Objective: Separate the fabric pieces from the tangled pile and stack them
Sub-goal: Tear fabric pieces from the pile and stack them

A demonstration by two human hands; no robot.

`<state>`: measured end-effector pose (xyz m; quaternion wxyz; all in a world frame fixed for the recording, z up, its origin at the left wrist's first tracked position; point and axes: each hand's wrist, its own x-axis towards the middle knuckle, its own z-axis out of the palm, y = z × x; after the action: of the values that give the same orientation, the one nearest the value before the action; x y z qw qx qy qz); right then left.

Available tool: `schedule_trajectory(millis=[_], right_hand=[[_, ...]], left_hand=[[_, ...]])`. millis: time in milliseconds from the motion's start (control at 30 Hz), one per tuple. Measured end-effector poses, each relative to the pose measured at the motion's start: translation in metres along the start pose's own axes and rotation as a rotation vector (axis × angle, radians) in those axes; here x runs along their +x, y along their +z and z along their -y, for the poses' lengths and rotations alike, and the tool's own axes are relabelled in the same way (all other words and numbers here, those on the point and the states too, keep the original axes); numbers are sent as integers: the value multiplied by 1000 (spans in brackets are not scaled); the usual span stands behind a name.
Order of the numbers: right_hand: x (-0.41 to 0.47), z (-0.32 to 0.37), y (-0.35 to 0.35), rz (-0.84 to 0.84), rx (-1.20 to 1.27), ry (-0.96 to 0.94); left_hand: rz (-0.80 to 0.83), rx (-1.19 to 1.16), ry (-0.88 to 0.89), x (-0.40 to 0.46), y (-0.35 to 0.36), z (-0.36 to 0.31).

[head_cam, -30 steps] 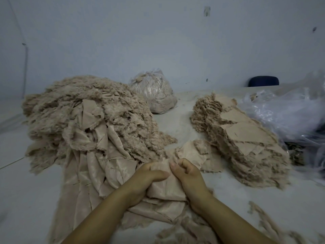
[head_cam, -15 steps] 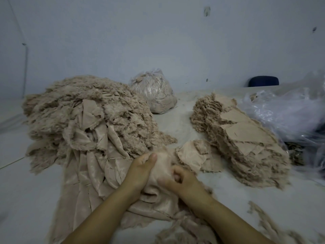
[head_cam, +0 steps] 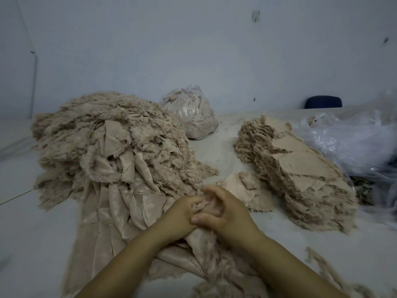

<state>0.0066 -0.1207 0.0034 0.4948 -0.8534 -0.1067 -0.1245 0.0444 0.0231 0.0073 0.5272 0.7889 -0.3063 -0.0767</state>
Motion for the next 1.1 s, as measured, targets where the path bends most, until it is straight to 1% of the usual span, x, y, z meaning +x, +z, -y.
schedule_trajectory(millis=[33,100,133,167,267,333,400,467,567,633,700,767,800,900,1033,1067,1100], right_hand=[[2,1,-1,15,54,27],[5,-1,-8,5,191,81],[6,-4,-12,-6,214,86],[5,-6,-15,-17,236,100],[3,-11,-26,-57,338,182],[3,-8,-31,8,330,239],[6,-3,-31,133,285,272],[12,0,-27,234,219,253],[16,3,-13,280,221,193],[16,0,-6,240,226,186],[16,-1,-4,155,231,157],[16,-2,-4,57,316,129],[15,-2,-4,24,371,121],[13,-4,0,-62,452,129],[20,-12,-19,-297,566,257],[22,-13,-27,-322,557,261],[25,-14,-34,-317,498,246]], left_hand=[[1,-52,-7,-1,-3,3],[85,-220,-65,-5,-12,8],[122,-314,-104,-6,-17,10],[106,-388,-138,-6,-20,12],[-115,-513,-154,0,-22,11],[-200,-457,-115,2,-16,11],[-181,-337,-48,1,-8,10],[-141,-237,24,1,0,7],[-237,-210,34,3,4,8],[-334,-144,24,4,4,11],[-432,-106,14,4,4,13],[-525,-98,-5,6,0,15],[-544,-81,-13,7,0,15],[-530,-102,-21,9,4,16],[-484,-304,-105,3,1,17],[-450,-303,-133,1,-3,19],[-403,-267,-149,-1,-6,21]])
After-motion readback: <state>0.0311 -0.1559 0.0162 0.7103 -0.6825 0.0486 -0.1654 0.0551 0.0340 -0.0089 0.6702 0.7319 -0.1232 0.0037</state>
